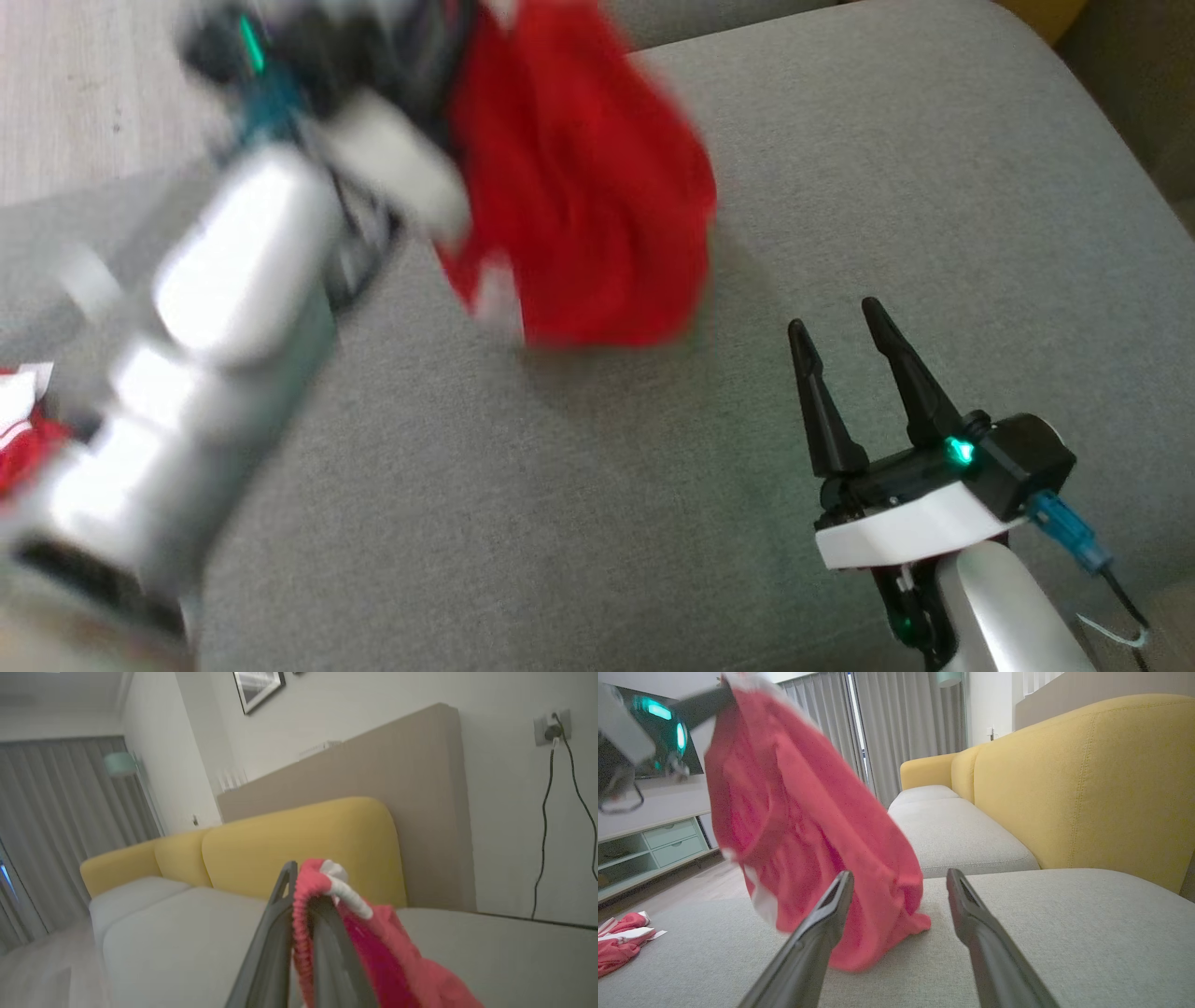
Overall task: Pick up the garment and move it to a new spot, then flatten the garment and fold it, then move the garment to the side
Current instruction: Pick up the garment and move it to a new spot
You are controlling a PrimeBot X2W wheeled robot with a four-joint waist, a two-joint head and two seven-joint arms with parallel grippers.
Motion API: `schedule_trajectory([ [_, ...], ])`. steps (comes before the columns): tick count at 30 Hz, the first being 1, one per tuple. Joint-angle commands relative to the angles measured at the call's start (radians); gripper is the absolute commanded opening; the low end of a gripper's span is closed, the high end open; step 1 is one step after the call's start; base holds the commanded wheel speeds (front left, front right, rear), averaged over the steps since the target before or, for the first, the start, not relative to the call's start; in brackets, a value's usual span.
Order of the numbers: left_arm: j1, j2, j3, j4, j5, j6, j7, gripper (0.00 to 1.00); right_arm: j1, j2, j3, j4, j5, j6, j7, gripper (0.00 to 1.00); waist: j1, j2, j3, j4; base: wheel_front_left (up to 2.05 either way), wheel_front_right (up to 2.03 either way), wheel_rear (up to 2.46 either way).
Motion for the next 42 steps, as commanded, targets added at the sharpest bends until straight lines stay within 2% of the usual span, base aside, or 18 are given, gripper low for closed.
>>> schedule_trajectory([
  [1,0.039,0.016,0.014,-0.024,0.006,0.008,-0.017,0.0,-0.004,0.01,0.019,-0.039,-0.002,-0.001,0.0,1.0,-0.0002,0.0,0.007,0.008,0.0,0.0,0.0],
  [6,0.269,-0.033,-0.06,-0.001,0.04,0.018,-0.032,0.0,0.002,0.01,0.015,-0.037,-0.006,-0.001,0.0,1.0,-0.0002,0.0,0.017,0.029,0.0,0.0,0.0],
  [7,0.331,-0.045,-0.064,-0.002,0.054,0.019,-0.033,0.0,0.003,0.01,0.013,-0.036,-0.008,-0.001,0.0,1.0,-0.0002,0.0,0.02,0.036,0.0,0.0,0.0],
  [11,0.396,-0.06,-0.036,-0.027,0.079,0.032,-0.033,0.0,0.006,0.01,0.009,-0.034,-0.014,-0.001,0.0,1.0,-0.0002,0.0,0.02,0.054,0.0,0.0,0.0],
  [12,0.412,-0.065,-0.02,-0.042,0.086,0.036,-0.033,0.09,0.009,0.01,0.006,-0.031,-0.016,-0.001,0.0,1.0,-0.0002,0.0,0.017,0.061,0.0,0.0,0.0],
  [13,0.427,-0.068,-0.006,-0.06,0.096,0.036,-0.033,0.48,0.013,0.01,0.002,-0.028,-0.017,-0.001,0.0,1.0,-0.0002,0.0,0.012,0.07,0.0,0.0,0.0],
  [14,0.443,-0.07,0.013,-0.077,0.105,0.044,-0.033,1.0,0.018,0.01,-0.001,-0.024,-0.017,-0.001,0.0,1.0,-0.0002,0.0,0.006,0.078,0.0,0.0,0.0],
  [19,0.529,-0.057,0.095,-0.165,0.181,0.104,-0.033,1.0,0.054,0.01,-0.022,-0.008,-0.022,-0.001,0.0,1.0,-0.0002,0.0,-0.05,0.133,0.0,0.0,0.0],
  [20,0.579,-0.058,0.129,-0.196,0.194,0.129,-0.033,1.0,0.075,0.01,-0.036,-0.002,-0.025,-0.001,0.0,1.0,-0.0002,0.0,-0.079,0.164,0.0,0.0,0.0],
  [27,0.781,-0.071,0.26,-0.305,0.22,0.218,-0.033,1.0,0.134,0.01,-0.085,0.007,-0.033,-0.001,0.0,1.0,-0.0002,0.0,-0.15,0.265,0.0,0.0,0.0],
  [33,0.968,-0.101,0.415,-0.43,0.235,0.288,-0.033,1.0,0.169,0.01,-0.104,0.013,-0.039,-0.001,0.0,1.0,-0.0002,0.0,-0.196,0.299,0.0,0.0,0.0],
  [39,1.128,-0.13,0.516,-0.544,0.306,0.294,-0.033,1.0,0.204,0.01,-0.112,0.014,-0.054,-0.001,0.0,1.0,-0.0002,0.0,-0.232,0.307,0.0,0.0,0.0],
  [42,1.187,-0.145,0.551,-0.577,0.337,0.283,-0.033,1.0,0.224,0.01,-0.109,0.015,-0.064,-0.001,0.0,1.0,-0.0002,0.0,-0.251,0.306,0.0,0.0,0.0],
])
